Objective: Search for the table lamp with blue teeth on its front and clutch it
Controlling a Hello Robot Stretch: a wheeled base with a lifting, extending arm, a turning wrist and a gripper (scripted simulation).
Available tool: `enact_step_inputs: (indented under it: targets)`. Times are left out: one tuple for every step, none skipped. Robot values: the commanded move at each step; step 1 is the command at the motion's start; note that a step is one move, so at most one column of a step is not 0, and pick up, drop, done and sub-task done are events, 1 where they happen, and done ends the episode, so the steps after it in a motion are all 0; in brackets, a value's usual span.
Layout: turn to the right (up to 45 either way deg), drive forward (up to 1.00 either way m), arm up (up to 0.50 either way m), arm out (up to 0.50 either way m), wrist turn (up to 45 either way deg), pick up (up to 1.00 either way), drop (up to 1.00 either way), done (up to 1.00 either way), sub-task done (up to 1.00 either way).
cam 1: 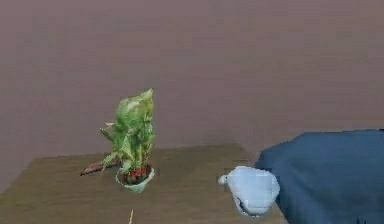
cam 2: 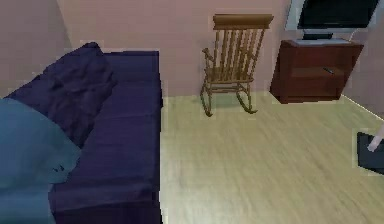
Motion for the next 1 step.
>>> enact_step_inputs:
  targets:
    - [-45.0,0.00,0.00,0.00,0.0,0.00,0.00,0.00,0.00]
